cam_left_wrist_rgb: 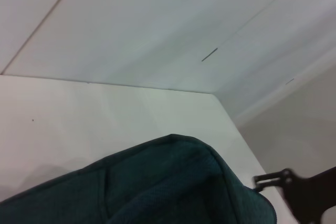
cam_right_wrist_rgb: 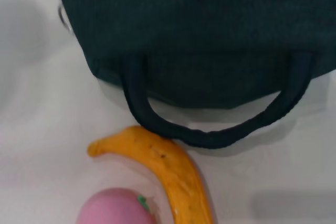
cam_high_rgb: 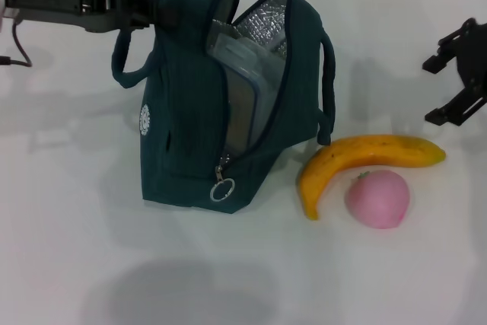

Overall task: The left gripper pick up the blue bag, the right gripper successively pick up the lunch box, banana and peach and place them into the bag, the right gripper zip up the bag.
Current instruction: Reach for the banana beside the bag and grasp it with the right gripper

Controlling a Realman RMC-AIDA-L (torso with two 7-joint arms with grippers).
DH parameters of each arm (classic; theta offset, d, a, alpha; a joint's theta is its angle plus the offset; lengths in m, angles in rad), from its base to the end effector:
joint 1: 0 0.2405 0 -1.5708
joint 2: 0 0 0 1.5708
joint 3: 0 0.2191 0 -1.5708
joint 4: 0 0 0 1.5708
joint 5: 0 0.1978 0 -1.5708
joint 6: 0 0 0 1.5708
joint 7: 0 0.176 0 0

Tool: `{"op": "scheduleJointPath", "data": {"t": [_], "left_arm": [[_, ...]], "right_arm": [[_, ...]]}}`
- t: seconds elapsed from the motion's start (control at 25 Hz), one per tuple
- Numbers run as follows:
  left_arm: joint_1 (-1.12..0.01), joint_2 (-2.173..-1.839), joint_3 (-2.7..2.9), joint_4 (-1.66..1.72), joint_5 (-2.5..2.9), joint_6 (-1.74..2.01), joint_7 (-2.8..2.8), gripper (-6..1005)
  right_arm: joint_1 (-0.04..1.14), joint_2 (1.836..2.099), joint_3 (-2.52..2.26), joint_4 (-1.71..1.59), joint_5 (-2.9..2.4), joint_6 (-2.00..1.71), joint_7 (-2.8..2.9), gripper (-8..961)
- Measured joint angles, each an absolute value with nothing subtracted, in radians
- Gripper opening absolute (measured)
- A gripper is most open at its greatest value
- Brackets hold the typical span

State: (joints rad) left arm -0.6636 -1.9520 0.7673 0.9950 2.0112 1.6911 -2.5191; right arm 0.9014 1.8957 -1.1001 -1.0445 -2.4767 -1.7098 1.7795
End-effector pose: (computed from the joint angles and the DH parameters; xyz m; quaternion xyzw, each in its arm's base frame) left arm -0.1507 0.3571 0.0700 -0.8347 -0.5071 -0.2089 0.0506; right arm 0.1432 0.3760 0.0489 -0.9819 0.0181 -0.1726 0.0765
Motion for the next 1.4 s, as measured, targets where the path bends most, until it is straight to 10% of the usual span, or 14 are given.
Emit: {"op": "scheduleJointPath", "data": {"t": [0.52, 1.4], "left_arm": [[-0.668, -1.971, 0.768, 0.993, 2.011, 1.692, -2.539, 35], [-0.683, -1.976, 0.773, 0.992, 2.017, 1.692, -2.535, 34]], "right_arm": [[0.886, 1.995, -1.210, -0.968, -2.541, -1.553, 1.644, 861], [0.903, 2.012, -1.259, -0.790, -2.547, -1.385, 1.619, 831]]}}
